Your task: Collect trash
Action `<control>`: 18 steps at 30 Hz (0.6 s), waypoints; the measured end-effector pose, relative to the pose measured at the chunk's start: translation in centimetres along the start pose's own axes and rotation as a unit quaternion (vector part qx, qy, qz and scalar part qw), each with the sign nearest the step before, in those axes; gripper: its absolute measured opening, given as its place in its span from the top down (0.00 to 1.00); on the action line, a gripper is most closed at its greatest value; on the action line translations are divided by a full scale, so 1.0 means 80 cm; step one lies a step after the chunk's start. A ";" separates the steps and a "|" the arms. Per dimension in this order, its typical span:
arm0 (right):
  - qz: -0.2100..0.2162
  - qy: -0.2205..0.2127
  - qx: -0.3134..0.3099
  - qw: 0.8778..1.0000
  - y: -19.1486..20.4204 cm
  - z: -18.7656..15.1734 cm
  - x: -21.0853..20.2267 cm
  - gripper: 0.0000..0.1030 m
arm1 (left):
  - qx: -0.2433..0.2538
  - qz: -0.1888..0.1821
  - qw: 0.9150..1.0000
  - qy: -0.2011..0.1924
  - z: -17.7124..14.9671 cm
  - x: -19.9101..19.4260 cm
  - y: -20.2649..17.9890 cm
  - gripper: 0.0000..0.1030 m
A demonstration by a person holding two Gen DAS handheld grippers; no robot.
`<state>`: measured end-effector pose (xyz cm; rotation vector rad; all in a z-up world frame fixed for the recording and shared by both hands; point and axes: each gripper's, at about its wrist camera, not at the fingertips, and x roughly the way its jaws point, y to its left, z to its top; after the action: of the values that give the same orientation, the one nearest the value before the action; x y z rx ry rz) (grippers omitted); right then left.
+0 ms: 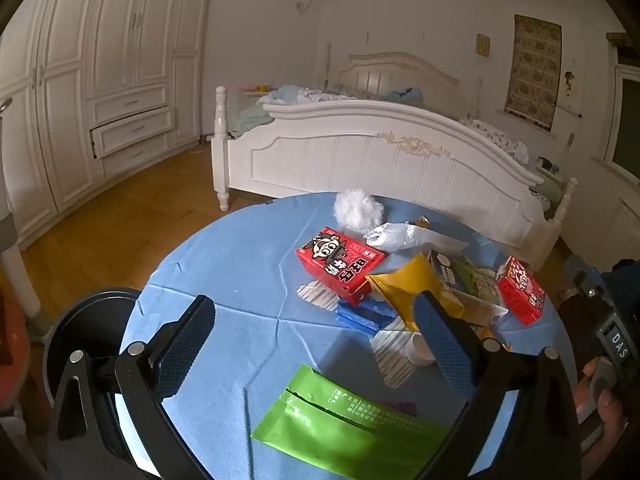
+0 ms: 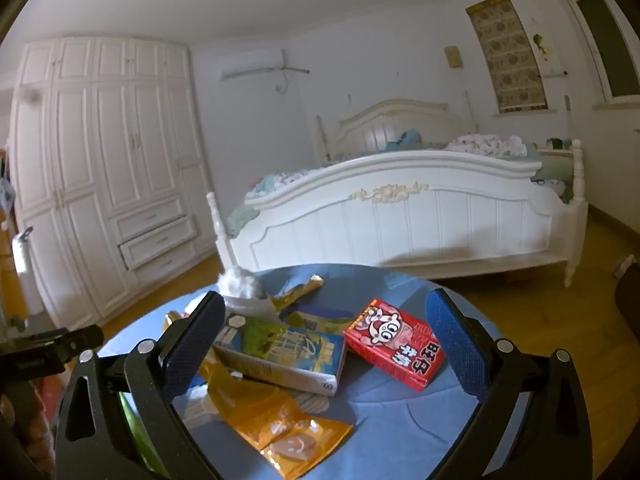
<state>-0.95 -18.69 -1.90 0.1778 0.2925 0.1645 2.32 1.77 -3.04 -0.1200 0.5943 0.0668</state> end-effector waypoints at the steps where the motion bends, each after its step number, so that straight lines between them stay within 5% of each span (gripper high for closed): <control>1: 0.001 0.000 0.000 1.000 0.000 0.000 0.000 0.04 | 0.000 0.001 1.000 0.000 0.000 0.000 0.000 0.05; 18: 0.002 0.001 0.002 1.000 -0.004 0.001 -0.003 0.04 | 0.000 0.000 1.000 0.006 -0.003 0.002 0.000 0.05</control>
<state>-1.06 -19.09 -1.80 0.1817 0.2948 0.1679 2.34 1.77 -3.30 -0.1195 0.6055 0.0665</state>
